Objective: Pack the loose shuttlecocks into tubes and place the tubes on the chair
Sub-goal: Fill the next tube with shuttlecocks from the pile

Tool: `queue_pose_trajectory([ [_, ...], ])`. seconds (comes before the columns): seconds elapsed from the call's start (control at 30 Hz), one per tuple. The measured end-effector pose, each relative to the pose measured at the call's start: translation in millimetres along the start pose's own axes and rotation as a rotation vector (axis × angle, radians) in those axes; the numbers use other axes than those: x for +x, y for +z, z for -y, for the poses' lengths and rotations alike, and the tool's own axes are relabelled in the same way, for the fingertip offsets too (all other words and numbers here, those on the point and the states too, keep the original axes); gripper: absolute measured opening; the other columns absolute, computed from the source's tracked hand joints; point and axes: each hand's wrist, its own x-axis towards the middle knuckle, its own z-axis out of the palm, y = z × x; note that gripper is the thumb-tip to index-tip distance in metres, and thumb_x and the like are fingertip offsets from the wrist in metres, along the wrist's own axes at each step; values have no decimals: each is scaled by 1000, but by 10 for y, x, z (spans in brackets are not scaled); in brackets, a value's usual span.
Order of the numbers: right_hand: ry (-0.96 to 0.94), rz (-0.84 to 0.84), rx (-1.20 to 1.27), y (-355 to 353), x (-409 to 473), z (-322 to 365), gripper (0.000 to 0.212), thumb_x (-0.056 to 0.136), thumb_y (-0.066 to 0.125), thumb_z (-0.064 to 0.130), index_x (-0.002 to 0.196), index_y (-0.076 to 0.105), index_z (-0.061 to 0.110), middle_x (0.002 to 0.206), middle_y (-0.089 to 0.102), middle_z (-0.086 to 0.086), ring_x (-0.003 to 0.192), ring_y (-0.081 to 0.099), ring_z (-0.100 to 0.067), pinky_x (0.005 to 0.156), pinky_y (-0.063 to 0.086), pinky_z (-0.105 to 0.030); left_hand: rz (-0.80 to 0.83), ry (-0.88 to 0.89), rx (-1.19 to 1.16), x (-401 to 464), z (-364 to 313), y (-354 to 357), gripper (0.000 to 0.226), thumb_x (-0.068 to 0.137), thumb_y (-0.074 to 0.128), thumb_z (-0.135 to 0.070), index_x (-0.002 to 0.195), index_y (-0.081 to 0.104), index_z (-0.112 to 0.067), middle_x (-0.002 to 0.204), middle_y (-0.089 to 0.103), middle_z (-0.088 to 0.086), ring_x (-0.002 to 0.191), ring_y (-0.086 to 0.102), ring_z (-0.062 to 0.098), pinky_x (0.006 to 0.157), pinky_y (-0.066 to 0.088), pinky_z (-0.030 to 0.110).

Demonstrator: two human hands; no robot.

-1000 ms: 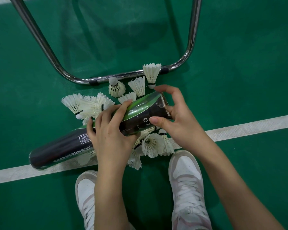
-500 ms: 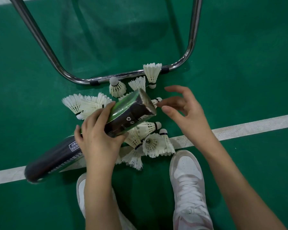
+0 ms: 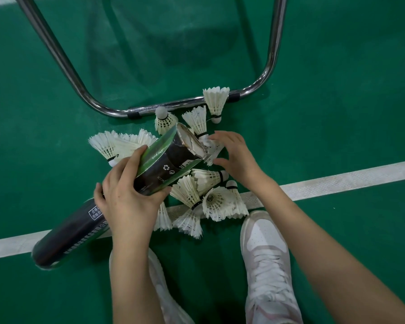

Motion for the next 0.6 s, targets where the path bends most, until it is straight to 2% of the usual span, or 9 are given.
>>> queue_pose_trajectory([
  [0.07, -45, 56, -102, 8, 101, -16, 59, 78, 72, 12, 132, 49, 15, 137, 48, -1, 133, 32, -21, 108, 24, -29, -1, -3, -1, 3, 9, -1, 84, 57, 87, -24, 132, 48, -32, 129, 51, 2, 121, 38, 22, 105, 15, 40],
  [0.13, -42, 116, -265, -16, 193, -31, 59, 82, 69, 27, 135, 44, 20, 136, 47, 2, 131, 33, -20, 109, 21, -34, -2, -3, -1, 3, 16, -4, 84, 58, 87, -24, 132, 48, -32, 129, 51, 1, 121, 38, 21, 105, 15, 39],
  [0.23, -32, 114, -461, -79, 283, -22, 62, 85, 60, 47, 137, 37, 22, 129, 50, 1, 122, 43, -21, 103, 26, -34, 2, -4, -3, 3, 17, -1, 84, 58, 87, -24, 132, 48, -32, 129, 50, 1, 121, 38, 21, 105, 15, 40],
  [0.3, 8, 73, -482, -115, 291, -20, 70, 85, 58, 51, 142, 28, 22, 127, 51, -2, 111, 52, -22, 91, 36, -34, 5, 0, -4, 1, 13, 3, 84, 58, 87, -24, 132, 48, -32, 129, 50, 2, 121, 38, 21, 105, 15, 40],
  [0.4, 24, 56, -470, -156, 236, -30, 74, 88, 57, 47, 147, 17, 31, 131, 44, -4, 77, 57, -21, 63, 43, -30, 9, 1, -11, -5, 3, 2, 84, 58, 87, -24, 132, 48, -31, 129, 51, 2, 121, 38, 22, 105, 16, 41],
  [0.5, 13, 27, -420, -169, 182, -81, 58, 89, 57, 43, 140, 34, 28, 139, 35, -5, 67, 50, -20, 63, 48, -32, 14, 2, -19, -3, -9, -8, 84, 58, 86, -24, 133, 47, -31, 130, 50, 3, 121, 38, 21, 106, 15, 40],
  [0.6, 47, -18, -354, -184, 138, -103, 42, 88, 59, 39, 121, 50, 14, 136, 38, -7, 78, 51, -22, 66, 46, -34, 22, 5, -24, 9, -19, -10, 84, 59, 86, -24, 133, 47, -32, 131, 50, 3, 122, 37, 22, 106, 14, 39],
])
